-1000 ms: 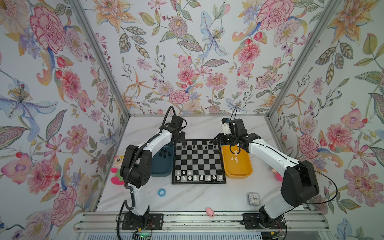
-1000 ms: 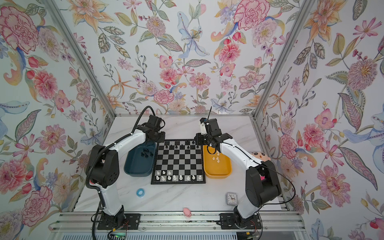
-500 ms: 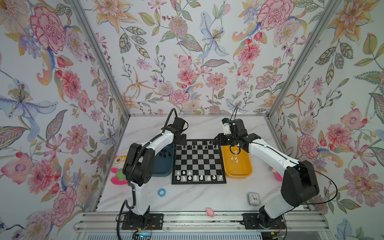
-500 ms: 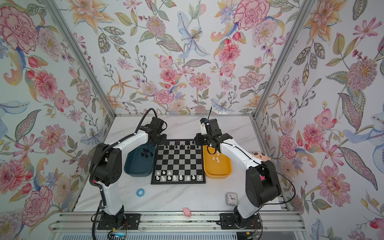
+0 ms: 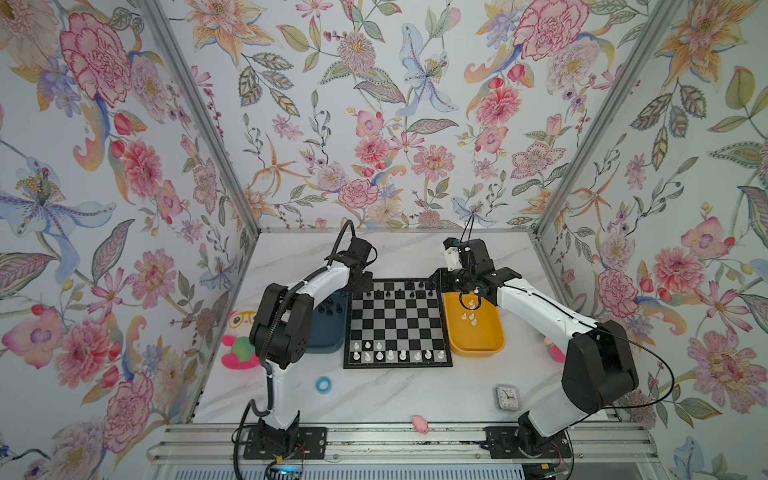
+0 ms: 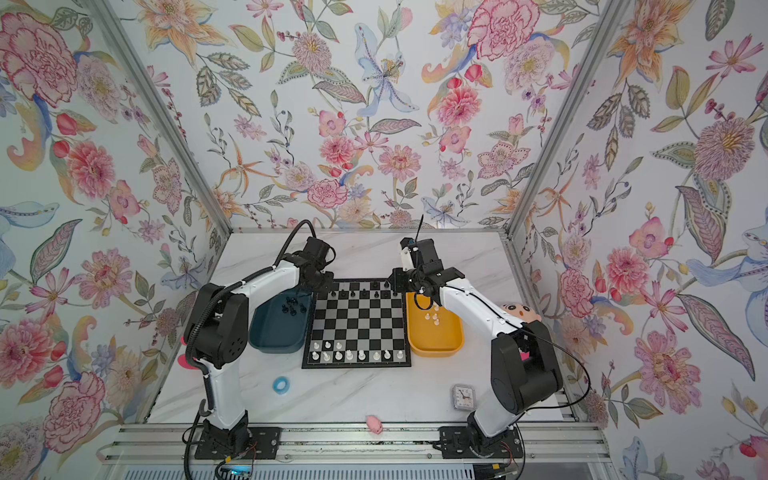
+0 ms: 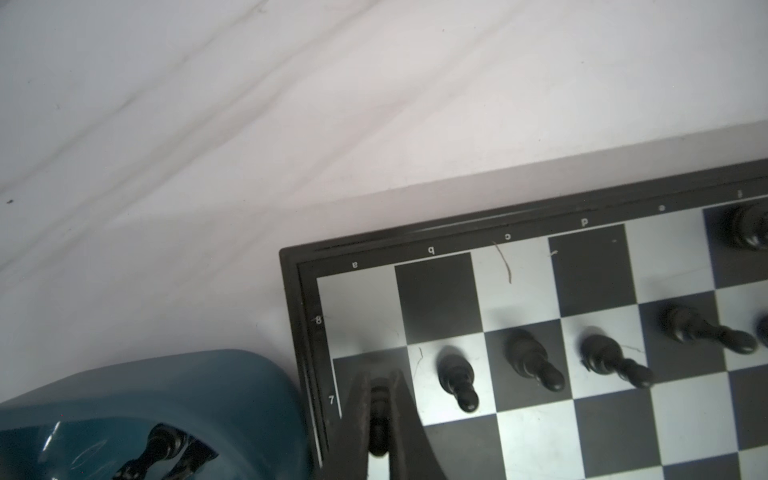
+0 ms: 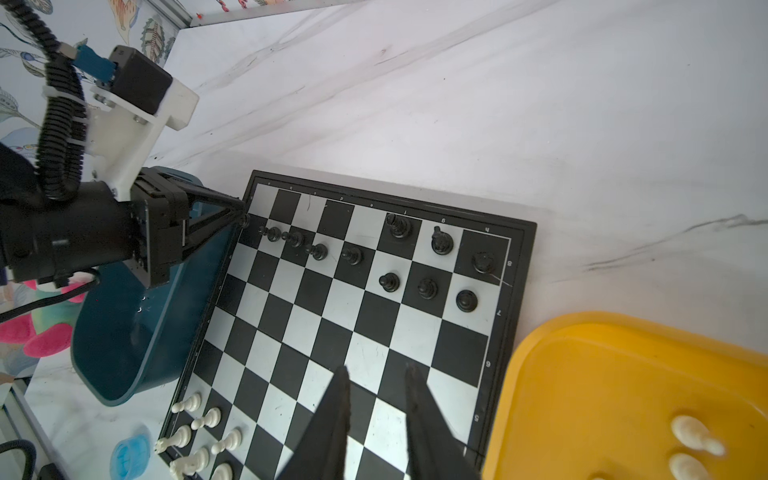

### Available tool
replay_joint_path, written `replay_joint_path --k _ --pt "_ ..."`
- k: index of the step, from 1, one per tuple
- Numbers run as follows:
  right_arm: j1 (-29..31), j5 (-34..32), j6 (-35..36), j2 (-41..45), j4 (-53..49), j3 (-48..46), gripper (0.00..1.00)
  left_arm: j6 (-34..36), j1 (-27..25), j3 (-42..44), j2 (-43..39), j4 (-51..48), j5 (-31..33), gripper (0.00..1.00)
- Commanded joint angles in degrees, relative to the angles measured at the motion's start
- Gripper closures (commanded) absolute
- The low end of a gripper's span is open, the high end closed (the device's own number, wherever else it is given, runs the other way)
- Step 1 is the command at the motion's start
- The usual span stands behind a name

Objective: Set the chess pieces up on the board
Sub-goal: 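Lower the black pawn onto the far row beside the black pawns and release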

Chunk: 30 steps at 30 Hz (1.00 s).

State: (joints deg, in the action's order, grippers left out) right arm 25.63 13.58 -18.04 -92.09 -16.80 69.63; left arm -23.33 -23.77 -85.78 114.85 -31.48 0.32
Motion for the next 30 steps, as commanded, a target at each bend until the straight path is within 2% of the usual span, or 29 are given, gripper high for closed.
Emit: replay_joint_path --k 1,20,30 --pt "-0.4 1.1 -0.7 0.0 0.5 0.0 0.75 0.8 -0.5 0.5 1.4 -2.0 1.2 1.00" --pt "-0.4 1.6 -0.9 -0.8 0.9 0.1 0.75 0.5 -0.5 1.0 2.8 -1.8 1.4 1.00" --pt "-0.4 1.6 -1.0 -0.6 0.9 -0.2 0.75 0.5 -0.6 1.1 2.6 -1.7 1.0 0.88"
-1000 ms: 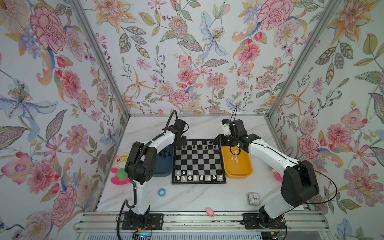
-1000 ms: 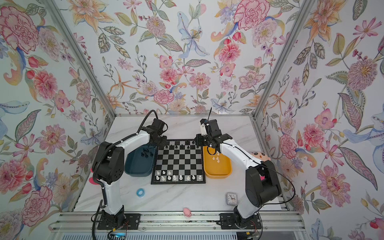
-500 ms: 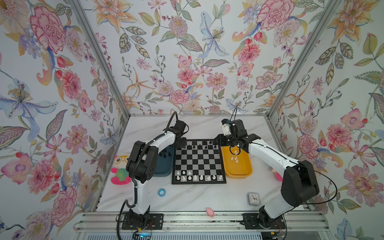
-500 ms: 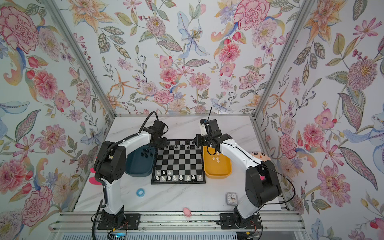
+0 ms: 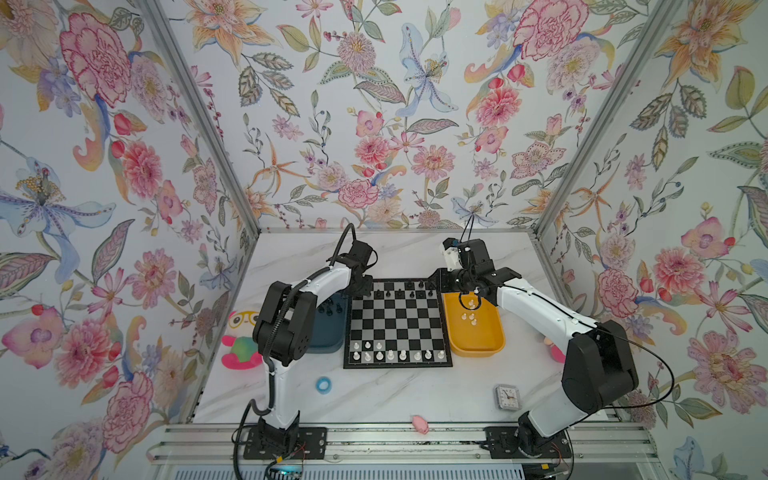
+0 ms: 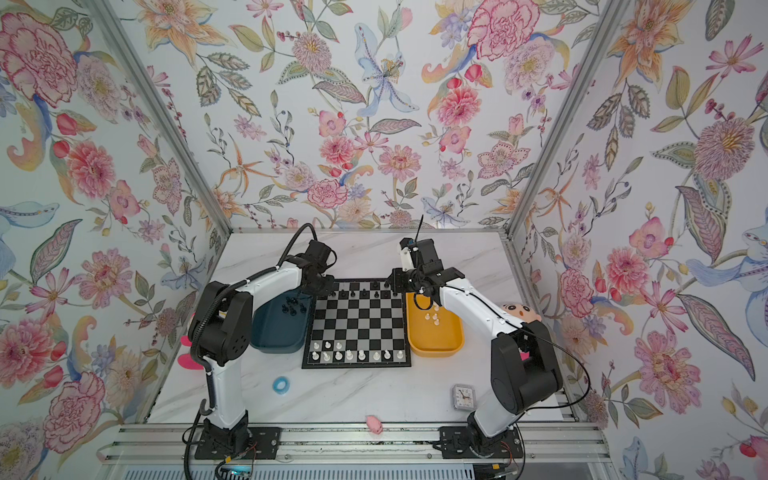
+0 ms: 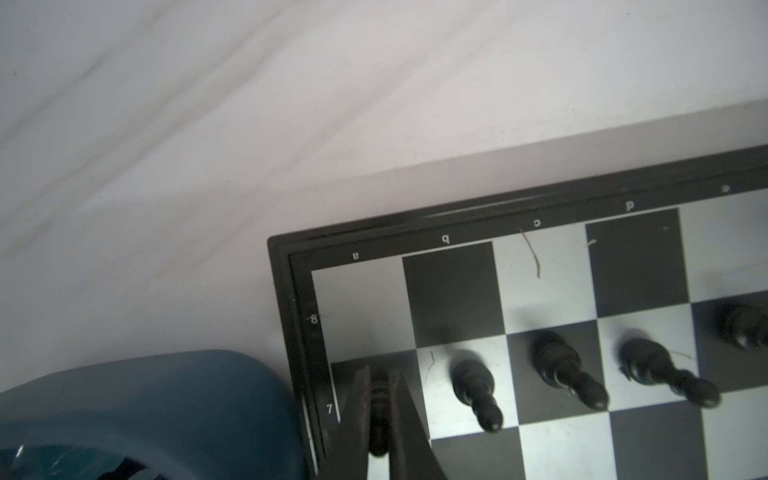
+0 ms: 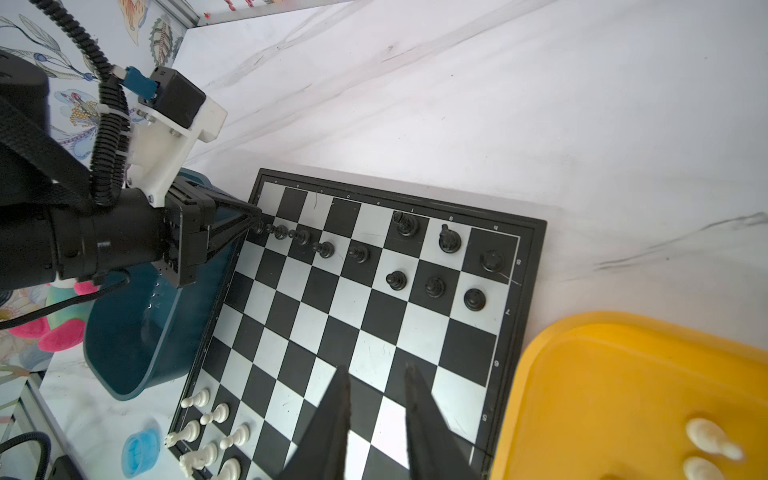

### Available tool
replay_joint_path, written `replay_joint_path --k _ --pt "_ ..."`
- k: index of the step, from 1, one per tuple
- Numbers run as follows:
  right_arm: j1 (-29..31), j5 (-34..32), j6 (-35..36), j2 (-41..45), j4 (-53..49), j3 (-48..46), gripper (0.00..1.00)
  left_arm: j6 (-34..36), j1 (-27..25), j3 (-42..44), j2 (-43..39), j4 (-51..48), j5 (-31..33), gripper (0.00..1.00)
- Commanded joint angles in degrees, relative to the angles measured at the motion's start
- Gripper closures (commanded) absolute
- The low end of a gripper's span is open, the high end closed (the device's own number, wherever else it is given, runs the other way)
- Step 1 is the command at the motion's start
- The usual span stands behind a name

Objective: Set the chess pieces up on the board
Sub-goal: 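Lower the black pawn onto the far row beside the black pawns and release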

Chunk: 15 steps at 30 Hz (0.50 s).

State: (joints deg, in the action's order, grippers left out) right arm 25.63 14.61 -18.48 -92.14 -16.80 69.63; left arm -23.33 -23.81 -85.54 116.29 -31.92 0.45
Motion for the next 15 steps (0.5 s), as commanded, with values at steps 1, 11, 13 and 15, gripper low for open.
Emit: replay_joint_path --k 1,11,13,15 --pt "-0.4 0.6 -0.6 -0.6 0.8 -0.2 0.75 0.5 -0.4 0.8 1.0 -1.1 0.7 0.87" --pt "-0.2 0.8 -0.8 -0.6 0.8 -0.3 0.75 1.0 -0.4 -0.5 -0.3 -0.9 0.3 0.71" --pt "-0.2 0.8 -0.9 -0.5 0.7 -0.3 0.75 1.0 -0.4 -0.9 -0.7 -0.8 0.3 0.71" --pt "-0.2 0.7 -0.9 -0.4 0.8 -0.3 0.75 1.1 -0.5 -1.4 -1.5 -0.9 0.3 0.71"
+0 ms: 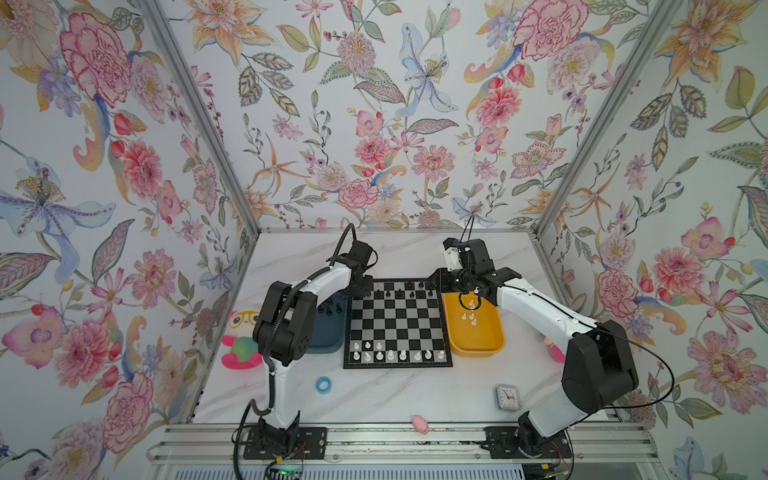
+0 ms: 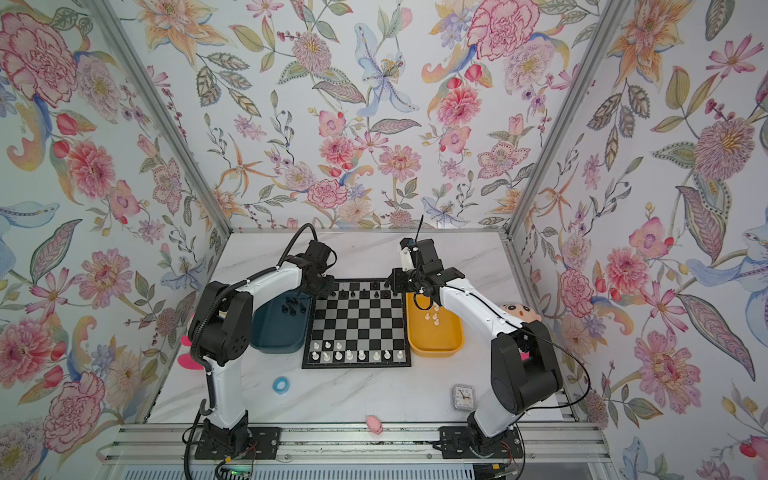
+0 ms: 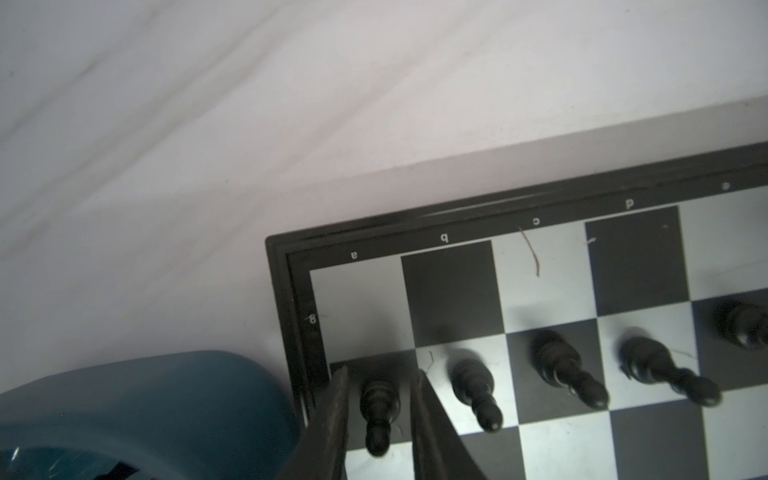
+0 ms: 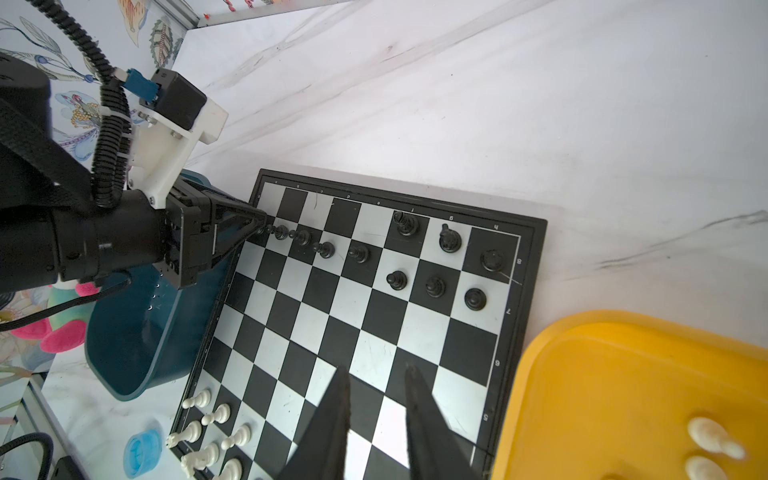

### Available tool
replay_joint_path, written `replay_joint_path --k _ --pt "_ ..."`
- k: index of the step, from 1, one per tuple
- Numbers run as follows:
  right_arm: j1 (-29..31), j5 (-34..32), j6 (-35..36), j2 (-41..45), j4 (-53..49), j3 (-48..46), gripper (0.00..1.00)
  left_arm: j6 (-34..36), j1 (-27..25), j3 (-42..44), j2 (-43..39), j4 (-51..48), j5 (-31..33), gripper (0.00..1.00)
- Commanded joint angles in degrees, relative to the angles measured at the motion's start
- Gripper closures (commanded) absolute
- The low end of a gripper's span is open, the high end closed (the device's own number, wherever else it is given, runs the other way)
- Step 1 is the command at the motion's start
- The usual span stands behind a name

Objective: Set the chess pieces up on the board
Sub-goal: 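Lower the black pawn onto the far row beside the black pawns and release, then move the empty left gripper back over the teal bin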

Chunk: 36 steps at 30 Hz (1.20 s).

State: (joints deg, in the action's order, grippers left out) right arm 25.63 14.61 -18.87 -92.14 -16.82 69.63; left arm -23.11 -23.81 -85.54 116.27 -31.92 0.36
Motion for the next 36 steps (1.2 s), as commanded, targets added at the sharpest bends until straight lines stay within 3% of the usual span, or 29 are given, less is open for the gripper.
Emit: replay_joint_path --k 1,19,29,36 --pt "-0.2 0.7 -0.5 -0.4 0.7 -0.3 0.75 0.9 -0.5 -1.5 -1.8 -0.8 0.3 0.71" --pt "0.5 0.1 -0.7 0.0 0.3 0.5 0.75 0.8 -0.5 -3.2 -13.5 4.5 2.4 0.71" --pt "1.1 -0.8 -0.7 0.3 -0.5 0.9 0.75 -1.5 0.8 7.1 -23.3 11.6 7.1 0.71" --pt "1.6 -1.1 -0.6 -0.2 -1.0 1.4 0.75 -2.5 2.4 13.3 -28.6 10.8 10.2 0.71"
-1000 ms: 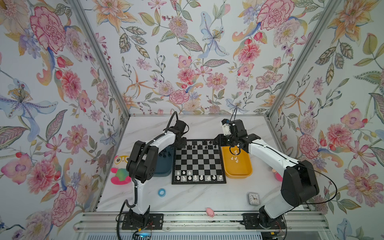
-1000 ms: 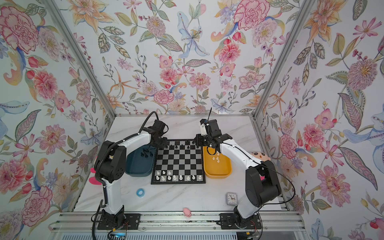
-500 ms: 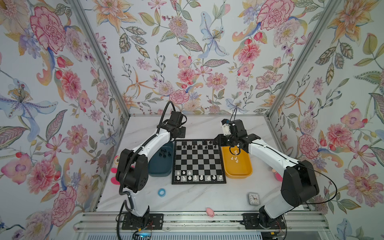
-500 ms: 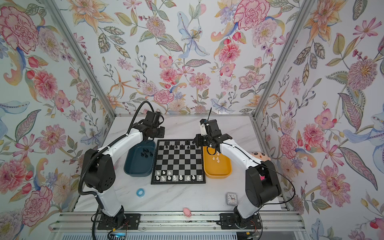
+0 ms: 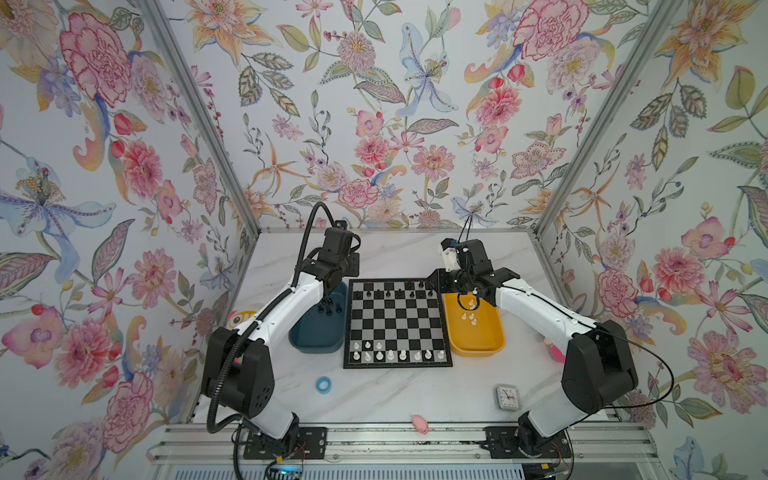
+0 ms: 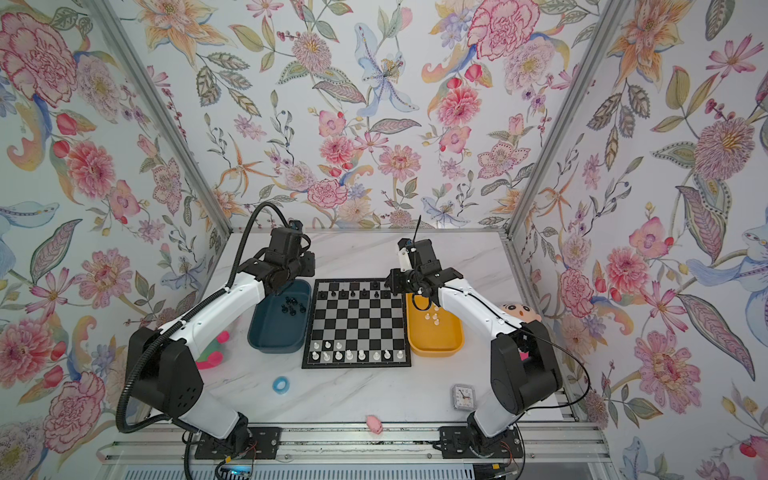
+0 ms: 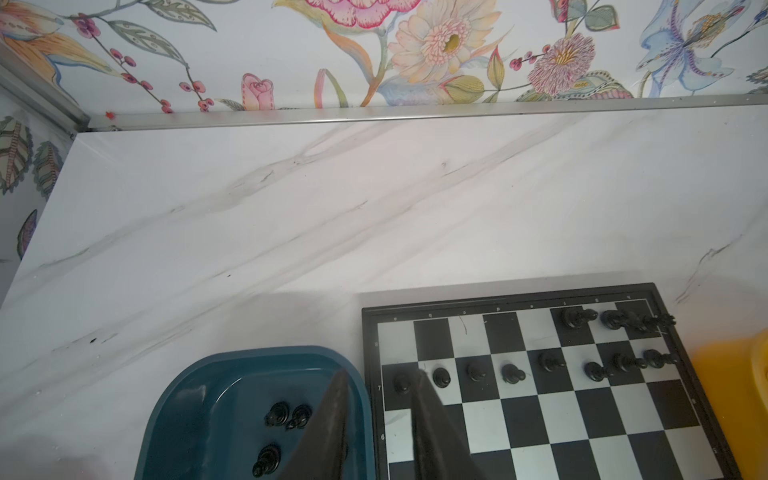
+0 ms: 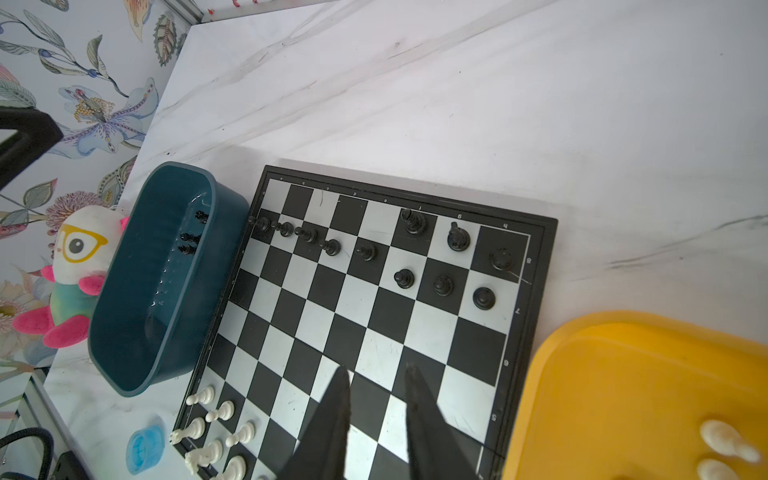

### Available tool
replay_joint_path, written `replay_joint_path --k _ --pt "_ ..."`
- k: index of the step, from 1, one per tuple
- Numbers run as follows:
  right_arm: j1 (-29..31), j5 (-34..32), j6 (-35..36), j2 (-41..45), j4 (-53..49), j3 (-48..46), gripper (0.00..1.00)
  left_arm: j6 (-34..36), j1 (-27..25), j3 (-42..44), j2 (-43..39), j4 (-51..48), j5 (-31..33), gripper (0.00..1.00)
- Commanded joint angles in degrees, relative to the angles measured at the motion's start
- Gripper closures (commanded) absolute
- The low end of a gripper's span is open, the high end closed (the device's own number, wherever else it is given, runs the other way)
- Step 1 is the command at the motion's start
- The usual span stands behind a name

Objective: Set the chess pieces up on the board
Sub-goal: 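Move the empty left gripper back over the teal bin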

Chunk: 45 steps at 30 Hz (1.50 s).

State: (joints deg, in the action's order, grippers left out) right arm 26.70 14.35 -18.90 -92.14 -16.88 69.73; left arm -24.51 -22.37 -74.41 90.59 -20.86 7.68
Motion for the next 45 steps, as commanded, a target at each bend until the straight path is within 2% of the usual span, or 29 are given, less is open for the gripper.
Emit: replay_joint_path --k 1,16,22,28,33,45 --pt "0.5 -0.9 -0.5 -0.2 -1.0 1.3 0.75 -1.4 1.3 3.5 -3.7 -0.3 3.4 0.71" --pt "1.1 -1.9 -0.4 -0.2 -2.4 1.2 0.75 -4.0 4.2 15.8 -11.5 -0.5 5.3 0.72" --pt "1.4 -2.1 -0.4 -0.6 -2.4 1.2 0.75 -4.3 4.8 18.1 -12.6 -1.2 5.0 0.66" --pt "1.9 -1.9 -0.4 -1.5 -2.4 1.6 0.75 -5.2 5.4 19.9 -11.3 -4.1 4.7 0.65" --pt "2.2 -1.7 -0.4 -2.0 -2.3 1.9 0.75 -5.4 6.4 22.1 -9.4 -2.4 2.2 0.68" --pt "2.5 -2.2 -0.4 -1.9 -2.4 2.2 0.75 -4.5 6.5 21.0 -4.9 0.5 -1.4 0.68"
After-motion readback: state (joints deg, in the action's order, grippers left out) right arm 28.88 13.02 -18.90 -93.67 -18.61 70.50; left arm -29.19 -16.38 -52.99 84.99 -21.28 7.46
